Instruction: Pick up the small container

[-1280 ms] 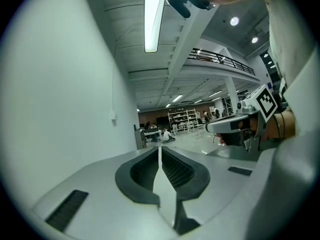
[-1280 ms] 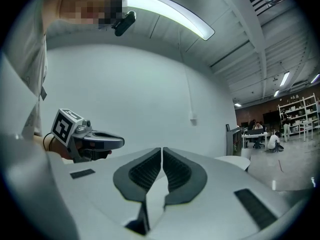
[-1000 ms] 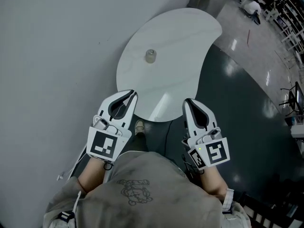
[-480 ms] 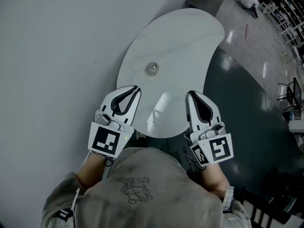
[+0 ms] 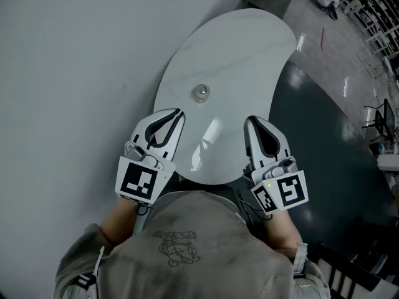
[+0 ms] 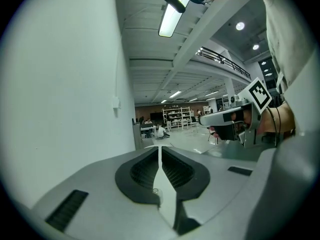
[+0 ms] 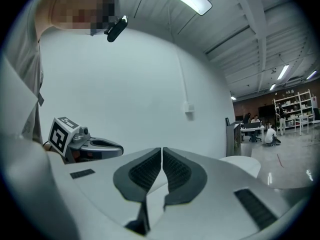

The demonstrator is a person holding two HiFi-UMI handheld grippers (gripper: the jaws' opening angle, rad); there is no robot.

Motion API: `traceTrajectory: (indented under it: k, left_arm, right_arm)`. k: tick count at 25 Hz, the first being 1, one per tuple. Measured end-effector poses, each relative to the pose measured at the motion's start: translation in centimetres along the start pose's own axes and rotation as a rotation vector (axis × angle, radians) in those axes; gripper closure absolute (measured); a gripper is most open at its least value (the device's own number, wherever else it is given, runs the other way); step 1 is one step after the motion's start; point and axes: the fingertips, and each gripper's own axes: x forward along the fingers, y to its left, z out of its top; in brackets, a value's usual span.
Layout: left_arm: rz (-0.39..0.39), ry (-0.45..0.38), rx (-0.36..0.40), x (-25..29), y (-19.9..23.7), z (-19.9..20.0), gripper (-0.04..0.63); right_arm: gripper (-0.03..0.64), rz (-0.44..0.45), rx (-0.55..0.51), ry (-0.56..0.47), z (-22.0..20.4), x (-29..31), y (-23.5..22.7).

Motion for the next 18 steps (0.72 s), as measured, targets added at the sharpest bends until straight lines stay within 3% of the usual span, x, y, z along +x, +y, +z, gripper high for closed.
traceTrajectory:
  k: [14,18]
  left_arm:
    - [0.123,-0.026,-0.036,-0.1,-0.9,1.1,0.564]
    - [0.098,-0.055,-0.071,0.1,-1.4,2.1,0.563]
  right_arm:
    - [0.586,0.089,-0.007,-0.010,0.3,-0.5,-1.7]
    - [0.586,0.101,-0.028,-0.011,0.8,-0.5,-1.9]
